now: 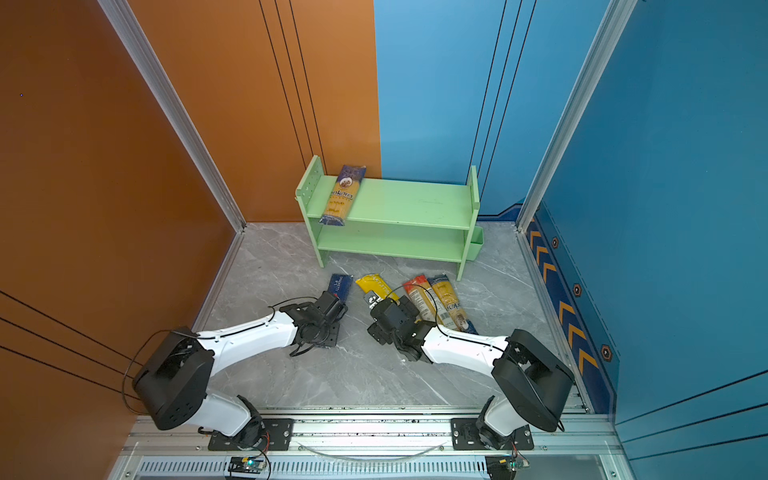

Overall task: Place and organize the pasta boxes and bags onto the shelf
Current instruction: 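Close the left gripper on the end of the blue Barilla box, then lift the Barilla box upright with the left gripper toward the shelf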

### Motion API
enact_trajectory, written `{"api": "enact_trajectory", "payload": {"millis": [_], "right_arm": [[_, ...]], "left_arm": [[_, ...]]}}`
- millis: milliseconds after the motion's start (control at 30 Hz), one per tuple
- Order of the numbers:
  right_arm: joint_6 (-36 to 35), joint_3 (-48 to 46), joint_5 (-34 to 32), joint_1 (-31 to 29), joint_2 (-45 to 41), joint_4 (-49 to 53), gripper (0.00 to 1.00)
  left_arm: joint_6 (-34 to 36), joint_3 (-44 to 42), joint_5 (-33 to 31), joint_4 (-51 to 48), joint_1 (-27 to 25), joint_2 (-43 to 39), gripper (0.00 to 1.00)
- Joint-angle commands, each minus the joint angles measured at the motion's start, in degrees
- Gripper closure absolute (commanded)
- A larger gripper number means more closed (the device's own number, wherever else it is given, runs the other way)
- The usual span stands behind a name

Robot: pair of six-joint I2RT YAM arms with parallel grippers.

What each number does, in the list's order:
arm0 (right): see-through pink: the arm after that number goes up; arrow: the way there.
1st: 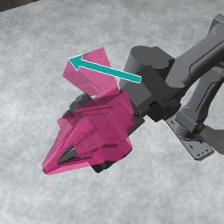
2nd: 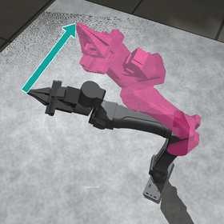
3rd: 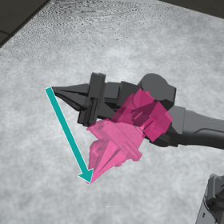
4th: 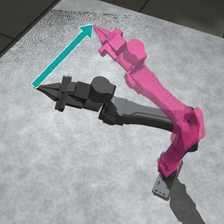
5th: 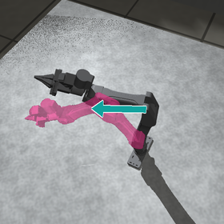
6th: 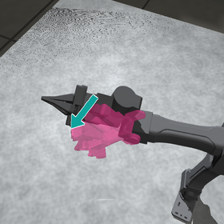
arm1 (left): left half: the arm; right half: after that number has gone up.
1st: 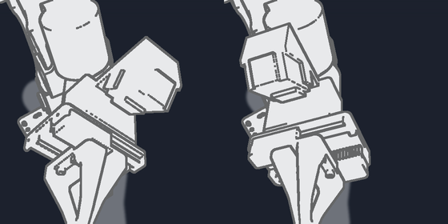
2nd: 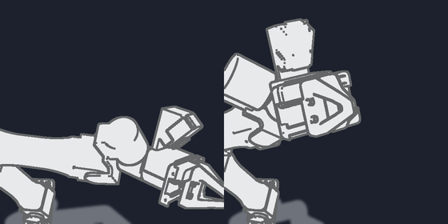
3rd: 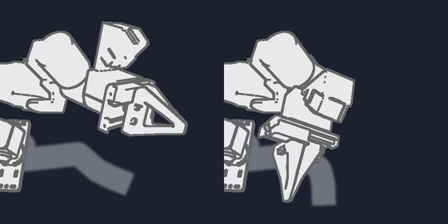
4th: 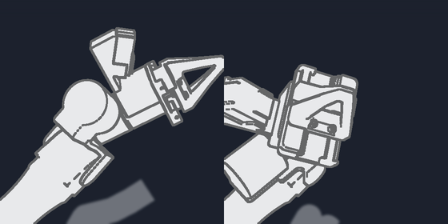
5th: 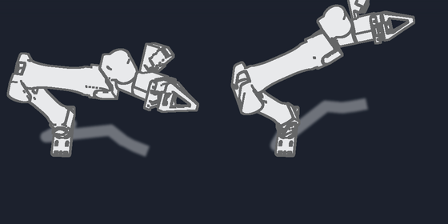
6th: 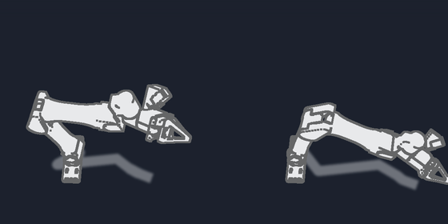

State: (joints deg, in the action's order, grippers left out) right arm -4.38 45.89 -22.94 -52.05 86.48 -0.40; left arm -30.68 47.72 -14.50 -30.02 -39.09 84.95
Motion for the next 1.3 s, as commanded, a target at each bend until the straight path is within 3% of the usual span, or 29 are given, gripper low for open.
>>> {"api": "enact_trajectory", "payload": {"millis": [0, 633, 1267], "right_arm": [[1.48, 0.56, -2.19, 0.50, 0.18, 2.20, 0.00], [1.74, 1.62, -1.45, 1.31, 0.89, 2.68, 0.00], [3.53, 1.97, 0.26, 3.75, 1.29, 3.83, 0.00]], "left_arm": [[1.50, 3.48, -2.05, -0.41, -0.37, -4.47, 1.00], [4.69, 9.60, -2.03, -9.60, -0.90, -11.89, 1.00], [8.90, 14.72, 9.34, -12.08, -0.90, -19.44, 1.00]]}}
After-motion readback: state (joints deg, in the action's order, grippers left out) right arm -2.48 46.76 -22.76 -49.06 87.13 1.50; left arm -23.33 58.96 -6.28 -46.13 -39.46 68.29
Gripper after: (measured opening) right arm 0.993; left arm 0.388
